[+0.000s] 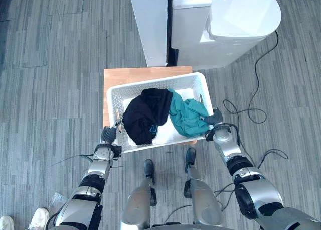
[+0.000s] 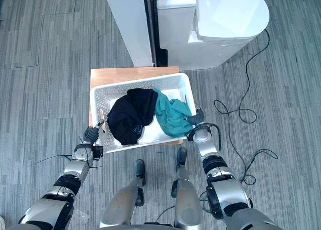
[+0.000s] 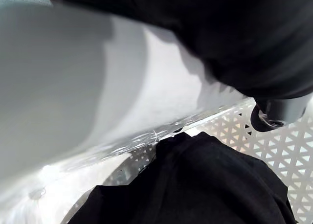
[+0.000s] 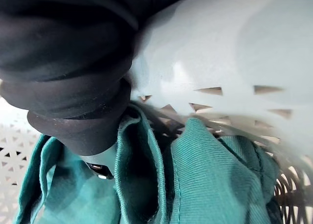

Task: Pick up the laundry basket with both hands and put the clothes into the washing machine.

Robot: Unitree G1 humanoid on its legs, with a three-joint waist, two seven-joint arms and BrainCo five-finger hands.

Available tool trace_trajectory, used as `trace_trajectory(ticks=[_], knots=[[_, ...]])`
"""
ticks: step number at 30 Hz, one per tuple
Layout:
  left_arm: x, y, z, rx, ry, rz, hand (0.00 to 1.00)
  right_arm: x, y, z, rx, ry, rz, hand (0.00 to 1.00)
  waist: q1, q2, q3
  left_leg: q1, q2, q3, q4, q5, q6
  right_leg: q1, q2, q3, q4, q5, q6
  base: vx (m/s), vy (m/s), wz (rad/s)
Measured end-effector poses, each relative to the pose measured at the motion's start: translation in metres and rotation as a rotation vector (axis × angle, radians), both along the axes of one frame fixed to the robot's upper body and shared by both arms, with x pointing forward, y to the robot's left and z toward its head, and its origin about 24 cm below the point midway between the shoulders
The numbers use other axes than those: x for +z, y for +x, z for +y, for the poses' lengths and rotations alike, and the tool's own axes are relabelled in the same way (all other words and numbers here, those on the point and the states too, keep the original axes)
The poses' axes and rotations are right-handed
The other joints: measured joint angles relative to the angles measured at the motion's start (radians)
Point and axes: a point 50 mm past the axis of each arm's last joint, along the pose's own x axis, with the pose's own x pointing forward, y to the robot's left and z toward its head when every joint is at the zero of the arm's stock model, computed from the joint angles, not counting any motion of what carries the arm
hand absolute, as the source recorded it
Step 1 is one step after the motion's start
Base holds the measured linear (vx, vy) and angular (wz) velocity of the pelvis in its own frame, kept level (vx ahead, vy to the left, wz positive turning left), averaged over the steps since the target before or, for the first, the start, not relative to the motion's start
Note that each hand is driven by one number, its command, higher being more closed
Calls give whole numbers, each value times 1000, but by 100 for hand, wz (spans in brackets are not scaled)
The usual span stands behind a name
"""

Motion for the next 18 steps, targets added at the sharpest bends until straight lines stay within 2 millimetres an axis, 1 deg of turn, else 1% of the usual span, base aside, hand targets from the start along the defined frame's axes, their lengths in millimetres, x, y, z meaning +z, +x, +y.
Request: trace_trajectory(ticks=[4, 7, 9, 11, 12, 14, 16, 17, 18], knots=[[-8, -7, -3, -38, 45, 37, 100, -10, -7, -4, -3, -1, 34, 100, 1, 5, -3, 26, 0, 1, -10, 0, 0, 22, 0, -2, 0, -4, -5, 44, 10, 0], [-13, -16, -7, -85, 86, 58, 100, -20, -18, -10, -8, -4, 55, 100, 1, 13, -17, 34, 6, 0, -16, 0, 0, 28, 0, -5, 0, -8, -8, 53, -1, 2], [-19, -28, -8, -114, 75, 69, 100, -32, -31, -15, -6, -2, 81, 100, 1, 16, -27, 54, 8, 0, -26, -1, 0, 43, 3, -6, 0, -11, -6, 62, 4, -1], [-28, -41, -9, -126, 57, 100, 100, -45, -45, -20, -11, 0, 129, 100, -1, 16, -66, 56, 10, -1, -28, -2, -1, 45, 5, -8, -1, -13, -4, 59, 7, 1], [-30, -45, -9, -132, 49, 108, 100, -48, -49, -21, -7, 3, 140, 100, -3, 16, -73, 61, 11, -2, -29, -2, -1, 51, 5, -10, -1, -13, -4, 61, 8, 3], [-34, -58, -11, -155, 24, 120, 100, -60, -68, -27, -12, 16, 175, 100, -3, 17, -100, 88, 19, -3, -28, -8, -1, 82, 11, -24, -1, -13, -4, 45, 8, 7], [-33, -66, -11, -164, -2, 105, 100, -65, -82, -30, -35, 45, 176, 100, -6, 14, -133, 97, 23, -6, -26, -11, -2, 97, 13, -29, -1, -21, -5, 24, 7, 11], [-32, -72, -9, -163, -21, 97, 100, -66, -88, -30, -46, 73, 167, 100, -11, 13, -159, 103, 22, -5, -24, -14, -1, 104, 11, -29, -1, -35, -6, 29, -1, 6], [-31, -75, -8, -154, -35, 89, 100, -64, -88, -29, -42, 89, 157, 100, -14, 16, -170, 106, 24, -5, -23, -15, -2, 107, 12, -29, -1, -36, -6, 0, 0, 0]])
